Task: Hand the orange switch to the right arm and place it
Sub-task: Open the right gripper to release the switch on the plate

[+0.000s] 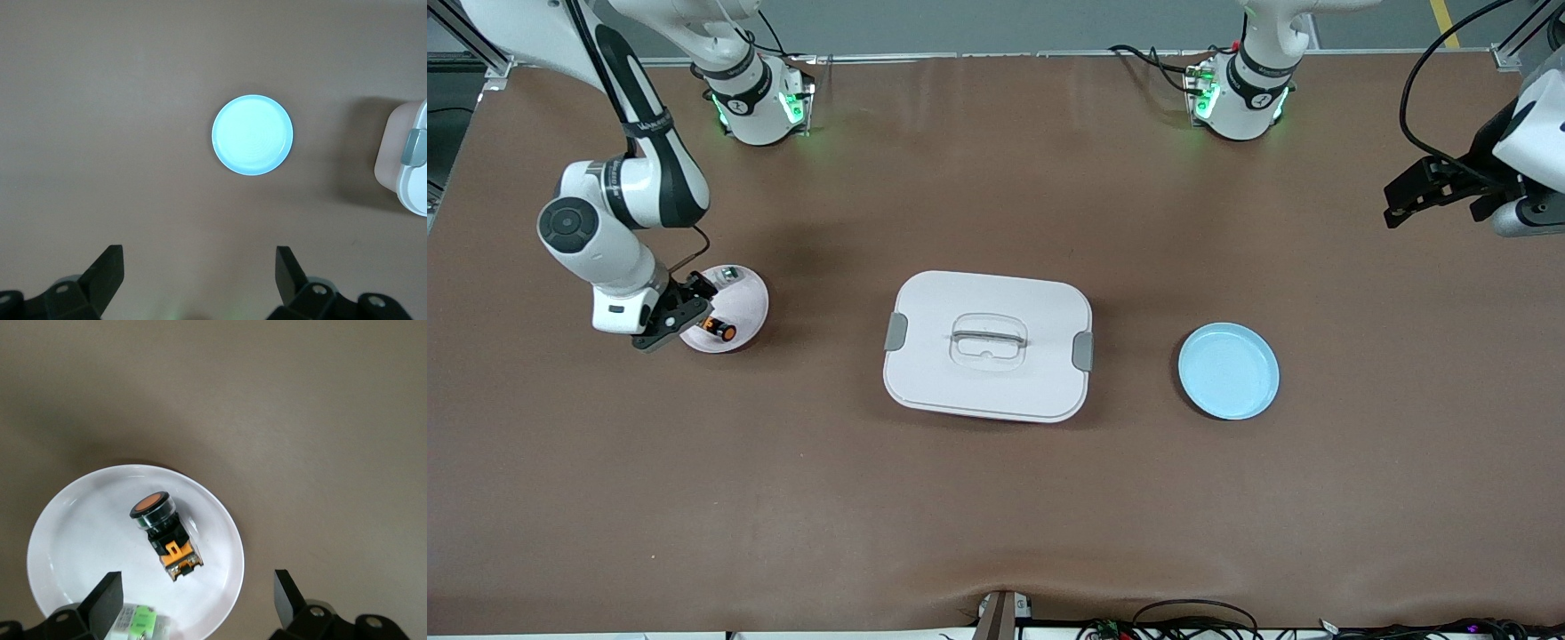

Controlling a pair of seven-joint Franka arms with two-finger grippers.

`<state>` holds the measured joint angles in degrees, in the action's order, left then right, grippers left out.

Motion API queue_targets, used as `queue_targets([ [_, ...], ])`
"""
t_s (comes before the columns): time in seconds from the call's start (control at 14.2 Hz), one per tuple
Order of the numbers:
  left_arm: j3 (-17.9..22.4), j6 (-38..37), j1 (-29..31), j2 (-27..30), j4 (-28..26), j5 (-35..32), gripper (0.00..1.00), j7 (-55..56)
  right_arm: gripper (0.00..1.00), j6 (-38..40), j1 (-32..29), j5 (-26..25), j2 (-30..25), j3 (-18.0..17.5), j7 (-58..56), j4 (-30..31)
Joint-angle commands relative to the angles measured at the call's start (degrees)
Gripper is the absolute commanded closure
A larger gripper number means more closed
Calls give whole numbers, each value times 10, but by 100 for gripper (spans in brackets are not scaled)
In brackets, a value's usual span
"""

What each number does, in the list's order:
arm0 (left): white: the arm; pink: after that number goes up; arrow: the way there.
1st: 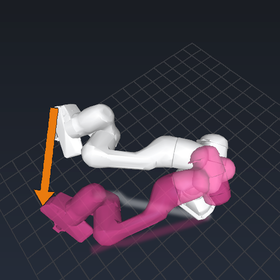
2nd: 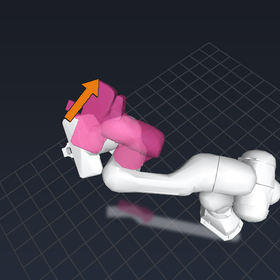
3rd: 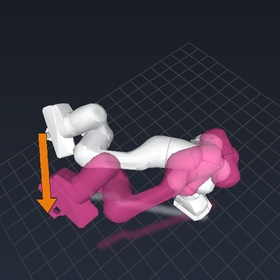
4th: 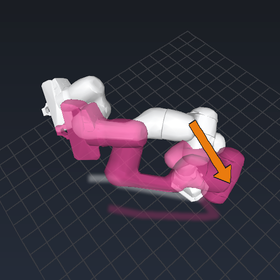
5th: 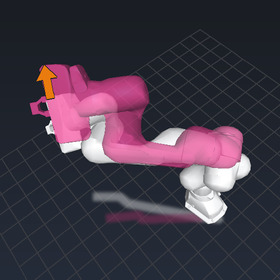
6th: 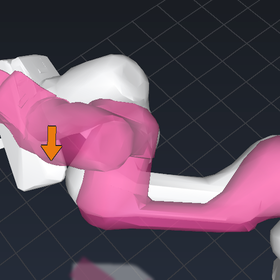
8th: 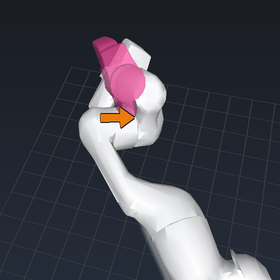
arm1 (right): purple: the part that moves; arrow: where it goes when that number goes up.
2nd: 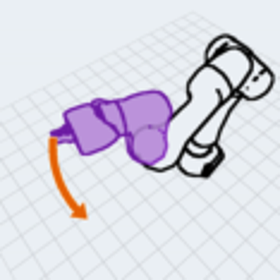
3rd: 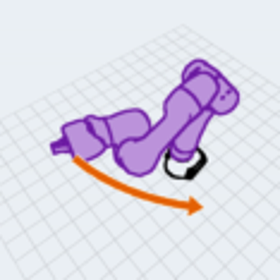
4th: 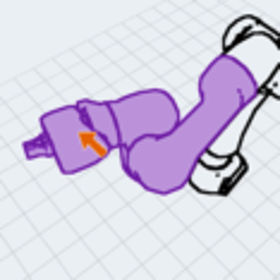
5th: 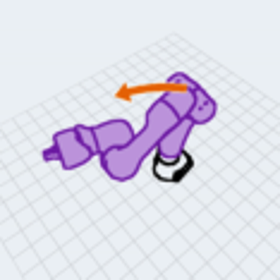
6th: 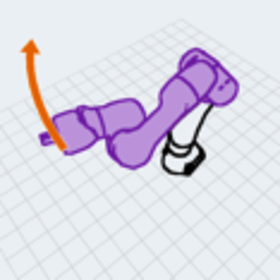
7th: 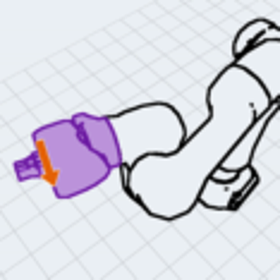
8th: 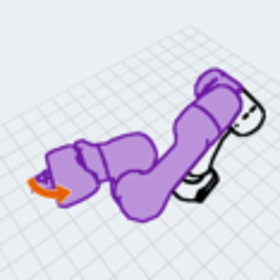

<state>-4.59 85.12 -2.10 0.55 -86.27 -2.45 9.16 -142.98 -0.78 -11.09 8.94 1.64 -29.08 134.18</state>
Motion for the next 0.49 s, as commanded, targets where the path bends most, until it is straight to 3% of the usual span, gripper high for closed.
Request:
queue_targets([
  [0.0,1,-9,1,7,-1,8,0,2,0,52,-7,-4,-23,-8,91,-21],
  [0.42,1,-11,2,8,-1,8,0,2,0,112,-7,5,-31,-9,268,-64],
])
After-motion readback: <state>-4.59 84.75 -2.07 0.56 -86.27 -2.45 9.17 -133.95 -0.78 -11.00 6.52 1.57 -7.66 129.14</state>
